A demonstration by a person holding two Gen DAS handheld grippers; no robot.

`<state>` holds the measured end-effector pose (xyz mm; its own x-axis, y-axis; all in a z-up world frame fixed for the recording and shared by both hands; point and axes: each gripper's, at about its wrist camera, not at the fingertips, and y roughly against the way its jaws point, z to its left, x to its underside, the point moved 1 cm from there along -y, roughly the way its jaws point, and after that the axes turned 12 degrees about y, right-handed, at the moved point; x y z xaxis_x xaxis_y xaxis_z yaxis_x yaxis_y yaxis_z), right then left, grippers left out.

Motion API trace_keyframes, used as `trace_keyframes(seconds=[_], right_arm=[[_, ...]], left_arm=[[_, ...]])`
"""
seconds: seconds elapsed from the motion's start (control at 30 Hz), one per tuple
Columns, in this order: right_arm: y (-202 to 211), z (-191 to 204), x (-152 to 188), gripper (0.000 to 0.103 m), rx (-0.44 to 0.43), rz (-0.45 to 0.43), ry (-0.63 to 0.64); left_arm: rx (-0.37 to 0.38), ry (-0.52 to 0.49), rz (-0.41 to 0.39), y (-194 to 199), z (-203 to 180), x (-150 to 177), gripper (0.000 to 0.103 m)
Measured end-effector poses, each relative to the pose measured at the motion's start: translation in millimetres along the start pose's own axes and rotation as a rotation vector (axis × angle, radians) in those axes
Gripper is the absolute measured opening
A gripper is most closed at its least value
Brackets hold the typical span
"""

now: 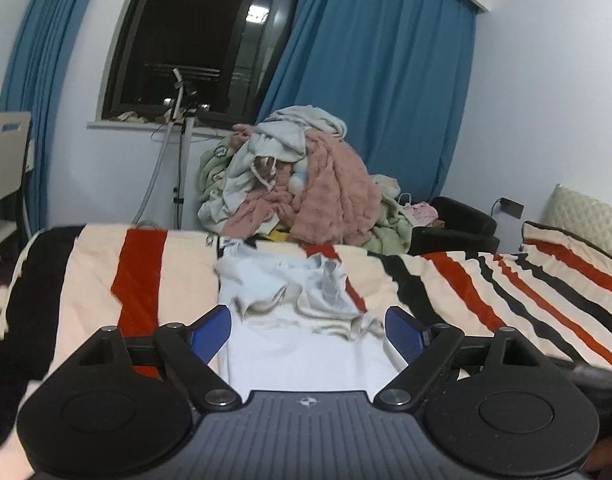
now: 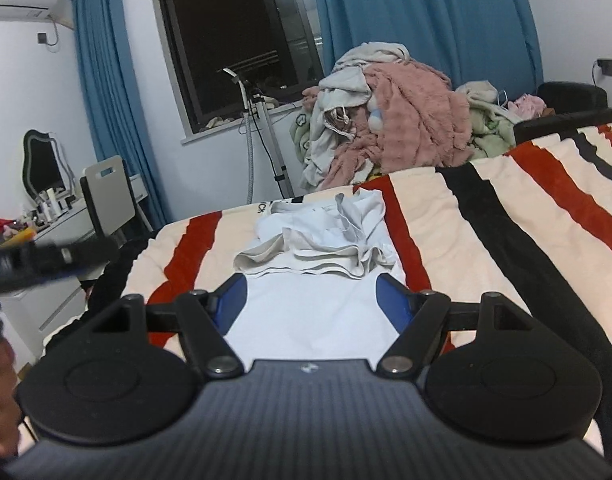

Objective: Fold clothes
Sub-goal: 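Open both grippers and pull back from the folded shirt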

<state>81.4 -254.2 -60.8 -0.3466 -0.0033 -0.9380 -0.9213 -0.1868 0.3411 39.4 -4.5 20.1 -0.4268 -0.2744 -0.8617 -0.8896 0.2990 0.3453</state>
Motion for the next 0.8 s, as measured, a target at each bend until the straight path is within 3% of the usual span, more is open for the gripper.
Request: trace_keyframes(seconds=[0.17, 0.63, 0.8], right_arm=[[-3.3, 10.5, 0.1, 0.074, 0.026, -0.007, 0.056], [-8.9, 10.6, 4.3, 0.074, 0.042, 0.037, 0.049], [-10.1, 8.4, 5.5, 0.074, 0.048, 0.054, 0.039]], left_arm=[[-0.011, 0.049, 0.077, -15.2, 20.0, 18.7, 0.086], [-0.054, 0.027, 0.127, -34.5, 24.7, 32.2, 0.086], [-0.057, 0.067, 0.164, -41.6, 29.9, 37.6, 0.086]])
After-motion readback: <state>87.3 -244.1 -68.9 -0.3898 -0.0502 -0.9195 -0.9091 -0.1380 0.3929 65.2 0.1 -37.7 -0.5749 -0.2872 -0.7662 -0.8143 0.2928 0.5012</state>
